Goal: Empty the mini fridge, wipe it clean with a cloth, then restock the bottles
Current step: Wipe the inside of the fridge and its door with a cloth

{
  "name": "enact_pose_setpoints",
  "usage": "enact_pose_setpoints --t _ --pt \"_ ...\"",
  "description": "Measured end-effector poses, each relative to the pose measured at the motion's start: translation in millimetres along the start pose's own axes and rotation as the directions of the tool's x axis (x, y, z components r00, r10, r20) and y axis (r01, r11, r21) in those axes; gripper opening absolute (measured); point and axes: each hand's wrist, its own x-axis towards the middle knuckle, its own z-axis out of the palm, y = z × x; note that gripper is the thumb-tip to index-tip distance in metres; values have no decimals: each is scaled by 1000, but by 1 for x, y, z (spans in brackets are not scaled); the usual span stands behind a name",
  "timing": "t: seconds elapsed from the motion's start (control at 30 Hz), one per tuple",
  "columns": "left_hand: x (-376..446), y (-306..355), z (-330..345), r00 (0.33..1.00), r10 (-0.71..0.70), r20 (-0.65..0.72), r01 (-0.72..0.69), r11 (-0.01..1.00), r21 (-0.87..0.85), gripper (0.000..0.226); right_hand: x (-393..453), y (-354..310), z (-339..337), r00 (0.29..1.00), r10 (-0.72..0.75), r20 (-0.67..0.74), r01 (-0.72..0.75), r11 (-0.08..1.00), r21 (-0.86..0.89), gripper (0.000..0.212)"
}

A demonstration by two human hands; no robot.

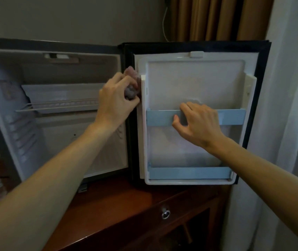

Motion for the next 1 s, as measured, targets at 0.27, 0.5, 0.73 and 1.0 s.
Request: enact_pose_setpoints --t 0.27,0.5,0.73,1.0 --pt "-211 13 56 924 -312 221 332 941 -61 34 1 1 3 1000 -3 -11 3 1000 -7 33" --pt "-240 15 61 900 -292 323 332 941 -73 28 0 2 7 1000 -3 14 3 1000 0 33" --pt "-86 7 27 979 -197 41 200 976 -87 24 1 3 6 1000 -4 16 3 1000 12 34" --pt "-48 3 23 987 -148 -69 142 986 -82 23 0 3 6 1000 6 3 -6 1000 18 33"
